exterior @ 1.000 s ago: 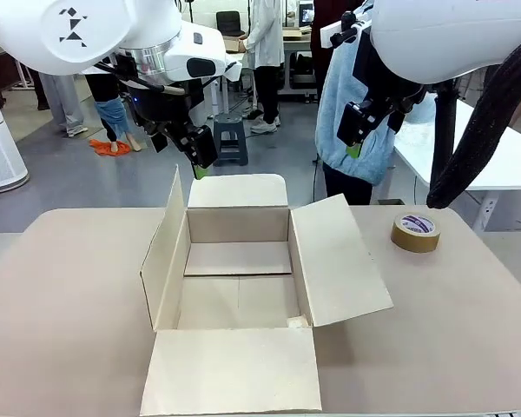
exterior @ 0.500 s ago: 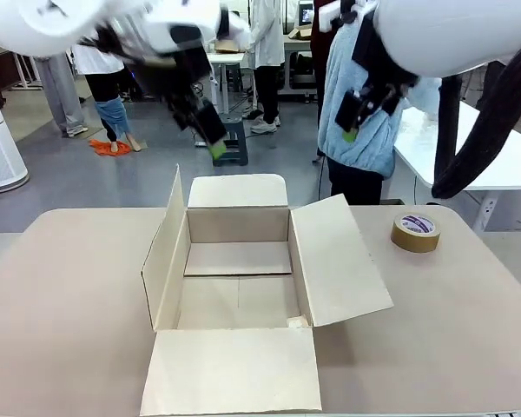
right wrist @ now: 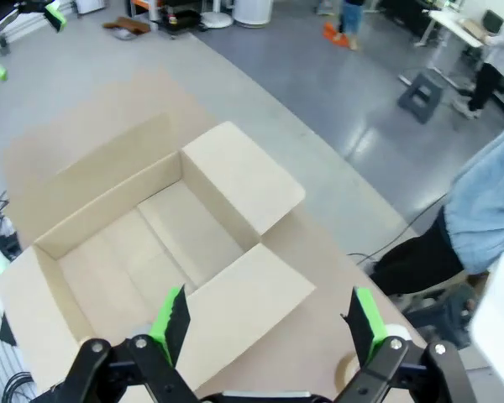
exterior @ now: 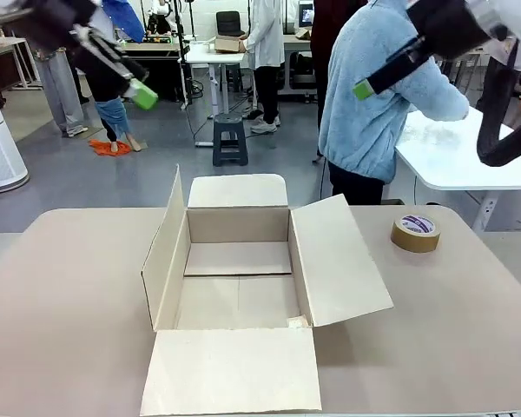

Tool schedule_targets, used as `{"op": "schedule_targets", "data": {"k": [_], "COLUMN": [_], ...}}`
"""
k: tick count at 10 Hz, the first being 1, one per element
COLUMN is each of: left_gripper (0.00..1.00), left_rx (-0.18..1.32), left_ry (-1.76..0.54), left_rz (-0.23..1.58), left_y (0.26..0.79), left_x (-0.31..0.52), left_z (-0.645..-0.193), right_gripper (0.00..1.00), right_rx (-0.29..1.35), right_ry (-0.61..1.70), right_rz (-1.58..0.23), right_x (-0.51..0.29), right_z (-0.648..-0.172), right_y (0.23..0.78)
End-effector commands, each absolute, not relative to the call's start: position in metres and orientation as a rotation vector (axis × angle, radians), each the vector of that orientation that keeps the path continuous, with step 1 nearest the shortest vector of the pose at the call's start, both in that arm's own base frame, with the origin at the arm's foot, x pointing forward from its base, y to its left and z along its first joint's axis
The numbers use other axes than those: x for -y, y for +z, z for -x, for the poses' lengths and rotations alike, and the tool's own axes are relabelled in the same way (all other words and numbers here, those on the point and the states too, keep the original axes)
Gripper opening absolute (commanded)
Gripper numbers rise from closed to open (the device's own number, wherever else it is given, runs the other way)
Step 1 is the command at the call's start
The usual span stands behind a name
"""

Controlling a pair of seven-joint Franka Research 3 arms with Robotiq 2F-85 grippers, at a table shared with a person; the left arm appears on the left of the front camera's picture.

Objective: Wrap the clocks to prevent damage.
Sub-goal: Open the side flaps of the Package Box.

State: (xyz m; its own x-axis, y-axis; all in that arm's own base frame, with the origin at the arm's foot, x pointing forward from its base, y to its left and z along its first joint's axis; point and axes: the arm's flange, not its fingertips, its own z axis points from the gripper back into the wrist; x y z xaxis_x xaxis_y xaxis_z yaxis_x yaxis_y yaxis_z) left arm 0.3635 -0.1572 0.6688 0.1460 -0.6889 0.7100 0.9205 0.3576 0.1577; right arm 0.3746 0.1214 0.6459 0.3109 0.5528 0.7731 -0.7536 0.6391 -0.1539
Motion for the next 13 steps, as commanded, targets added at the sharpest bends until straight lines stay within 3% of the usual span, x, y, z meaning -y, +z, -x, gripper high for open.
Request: {"op": "schedule_targets", "data": {"k": [1, 3, 4, 6, 7, 9, 11, 12, 13], "left_gripper": [1.00, 1.00, 1.00, 1.00, 1.00, 1.00, 1.00, 1.00, 1.00], "left_rx": [0.803, 0.829, 0.796, 0.802, 0.835, 0.880, 0.886, 0.851, 0.890], "left_ry": [-1.137, -1.026, -1.136, -1.092, -1.139, -1.097, -1.088, -1.067, -1.080], "left_rz": [0.338, 0.298, 0.334, 0.316, 0.434, 0.644, 0.666, 0.584, 0.646], "left_y": [0.654, 0.637, 0.655, 0.646, 0.635, 0.616, 0.608, 0.606, 0.613], "left_x": [0.136, 0.117, 0.125, 0.112, 0.105, 0.079, 0.071, 0.077, 0.072], "left_z": [-0.349, -0.348, -0.354, -0.352, -0.357, -0.366, -0.363, -0.360, -0.366], "right_gripper": [1.00, 1.00, 1.00, 1.00, 1.00, 1.00, 1.00, 1.00, 1.00], "right_rx": [0.826, 0.804, 0.837, 0.816, 0.878, 0.976, 0.972, 0.962, 0.977], "right_ry": [0.849, 0.775, 0.841, 0.813, 0.891, 0.835, 0.795, 0.740, 0.793], "right_rz": [-0.292, -0.279, -0.295, -0.282, -0.438, -0.622, -0.633, -0.548, -0.610], "right_x": [-0.100, -0.083, -0.096, -0.083, -0.071, -0.036, -0.027, -0.031, -0.023], "right_z": [-0.372, -0.374, -0.376, -0.378, -0.377, -0.383, -0.383, -0.385, -0.381], "right_y": [0.633, 0.627, 0.630, 0.627, 0.624, 0.601, 0.590, 0.589, 0.601]}}
